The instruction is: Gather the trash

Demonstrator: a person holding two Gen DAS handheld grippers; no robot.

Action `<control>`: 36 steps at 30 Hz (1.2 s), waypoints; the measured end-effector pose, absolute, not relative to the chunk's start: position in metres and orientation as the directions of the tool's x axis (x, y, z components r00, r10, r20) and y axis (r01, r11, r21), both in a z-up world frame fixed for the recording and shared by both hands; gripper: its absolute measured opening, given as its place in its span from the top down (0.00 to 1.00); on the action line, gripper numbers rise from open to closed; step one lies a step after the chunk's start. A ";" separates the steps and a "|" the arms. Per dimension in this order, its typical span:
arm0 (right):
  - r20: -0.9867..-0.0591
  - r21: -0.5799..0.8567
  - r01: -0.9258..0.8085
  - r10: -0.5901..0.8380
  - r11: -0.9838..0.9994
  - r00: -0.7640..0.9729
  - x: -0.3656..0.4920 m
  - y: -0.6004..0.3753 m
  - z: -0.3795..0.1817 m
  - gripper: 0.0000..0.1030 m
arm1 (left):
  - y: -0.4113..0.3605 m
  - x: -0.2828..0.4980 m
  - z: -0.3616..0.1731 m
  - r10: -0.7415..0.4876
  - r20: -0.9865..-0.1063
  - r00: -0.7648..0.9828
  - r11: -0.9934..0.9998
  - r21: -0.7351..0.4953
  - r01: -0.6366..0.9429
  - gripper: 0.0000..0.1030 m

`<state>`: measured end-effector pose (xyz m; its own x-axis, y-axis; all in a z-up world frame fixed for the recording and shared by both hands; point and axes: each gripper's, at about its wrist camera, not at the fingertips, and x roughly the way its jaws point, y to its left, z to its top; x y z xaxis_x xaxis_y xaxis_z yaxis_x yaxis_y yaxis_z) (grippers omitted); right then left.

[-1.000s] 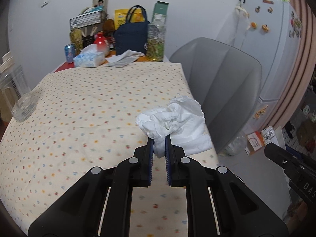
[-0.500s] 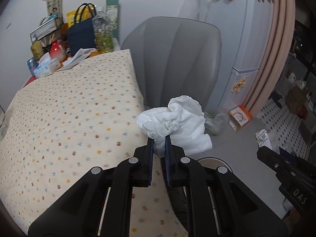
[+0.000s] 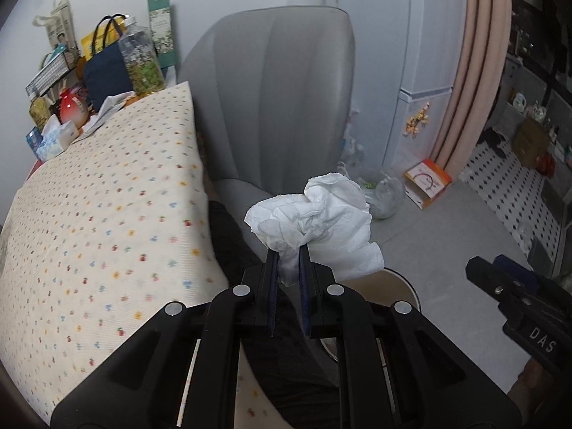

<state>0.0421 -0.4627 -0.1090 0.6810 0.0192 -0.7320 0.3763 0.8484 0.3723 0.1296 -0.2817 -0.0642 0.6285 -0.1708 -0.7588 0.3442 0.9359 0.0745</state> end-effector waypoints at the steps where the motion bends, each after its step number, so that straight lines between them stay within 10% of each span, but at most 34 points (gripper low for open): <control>1: -0.732 0.377 0.384 0.018 0.843 0.681 0.040 -0.467 -0.111 0.41 | -0.286 0.130 -0.066 -0.173 -0.762 0.624 0.933 0.077 0.352 0.89; 15: -0.739 0.361 0.479 -0.069 0.800 0.670 0.005 -0.520 -0.115 0.33 | -0.349 0.122 -0.099 -0.239 -0.837 0.492 0.854 0.059 0.516 0.87; 22: -0.739 0.361 0.496 -0.082 0.789 0.669 0.000 -0.529 -0.117 0.33 | -0.352 0.121 -0.097 -0.284 -0.834 0.473 0.843 0.018 0.538 0.34; 36: -0.710 0.329 0.460 -0.105 0.824 0.697 0.003 -0.499 -0.083 0.28 | -0.301 0.125 -0.056 -0.305 -0.767 0.565 0.889 -0.017 0.457 0.20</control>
